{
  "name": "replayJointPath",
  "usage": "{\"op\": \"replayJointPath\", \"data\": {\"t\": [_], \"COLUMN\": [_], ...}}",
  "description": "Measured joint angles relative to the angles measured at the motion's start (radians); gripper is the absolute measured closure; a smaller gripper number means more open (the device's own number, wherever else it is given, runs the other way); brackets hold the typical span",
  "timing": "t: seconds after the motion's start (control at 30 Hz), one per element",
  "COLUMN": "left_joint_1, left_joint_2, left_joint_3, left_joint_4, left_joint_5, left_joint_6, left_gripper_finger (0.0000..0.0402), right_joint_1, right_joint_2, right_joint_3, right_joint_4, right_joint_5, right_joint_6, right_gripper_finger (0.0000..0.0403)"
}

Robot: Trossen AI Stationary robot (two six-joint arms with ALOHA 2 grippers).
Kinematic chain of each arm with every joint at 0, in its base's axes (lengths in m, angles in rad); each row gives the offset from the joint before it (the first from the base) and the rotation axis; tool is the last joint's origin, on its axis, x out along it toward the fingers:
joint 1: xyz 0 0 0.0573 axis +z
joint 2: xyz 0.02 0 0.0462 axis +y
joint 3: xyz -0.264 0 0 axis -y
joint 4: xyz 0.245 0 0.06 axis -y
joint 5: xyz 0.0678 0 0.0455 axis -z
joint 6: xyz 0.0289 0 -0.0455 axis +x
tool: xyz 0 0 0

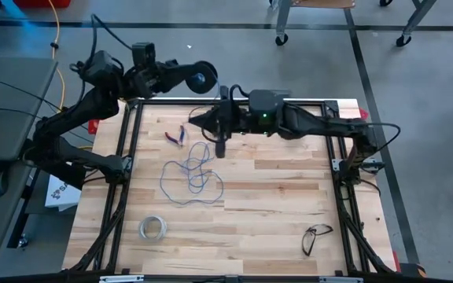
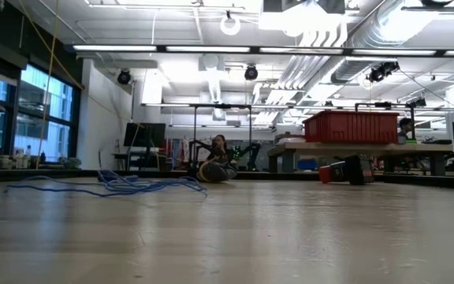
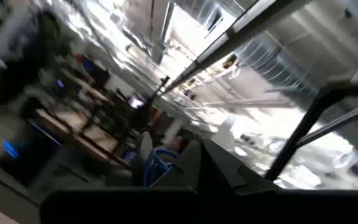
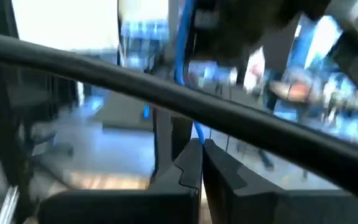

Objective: Coil cords
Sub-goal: Coil the blue wire onto the black spool

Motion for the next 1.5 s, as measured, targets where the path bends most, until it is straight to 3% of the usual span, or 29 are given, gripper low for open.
{"op": "replayJointPath", "data": {"t": [0.2,0.43,0.7,1.13,1.5], "left_joint_1": [-0.012,-0.076,-0.140,-0.143,-0.143], "left_joint_2": [0.001,0.001,-0.002,-0.012,-0.011], "left_joint_3": [0.001,0.001,0.004,-0.001,-0.001], "left_joint_4": [0.015,0.016,-0.004,-0.003,0.034], "left_joint_5": [-0.001,-0.004,-0.044,-0.157,-0.167], "left_joint_6": [-0.181,-0.294,-0.264,-0.151,-0.136], "left_gripper_finger": [0.0402,0.0402,0.0402,0.0402,0.0401], "right_joint_1": [-0.006,-0.048,-0.059,-0.007,-0.008], "right_joint_2": [0.027,0.041,0.045,0.043,0.042], "right_joint_3": [0.000,0.000,-0.002,-0.001,0.000], "right_joint_4": [0.132,0.196,0.268,0.275,0.276], "right_joint_5": [0.085,0.094,0.054,0.026,0.026], "right_joint_6": [-0.044,-0.037,-0.017,0.000,-0.017], "right_gripper_finger": [0.0402,0.0402,0.0403,0.0403,0.0403]}}
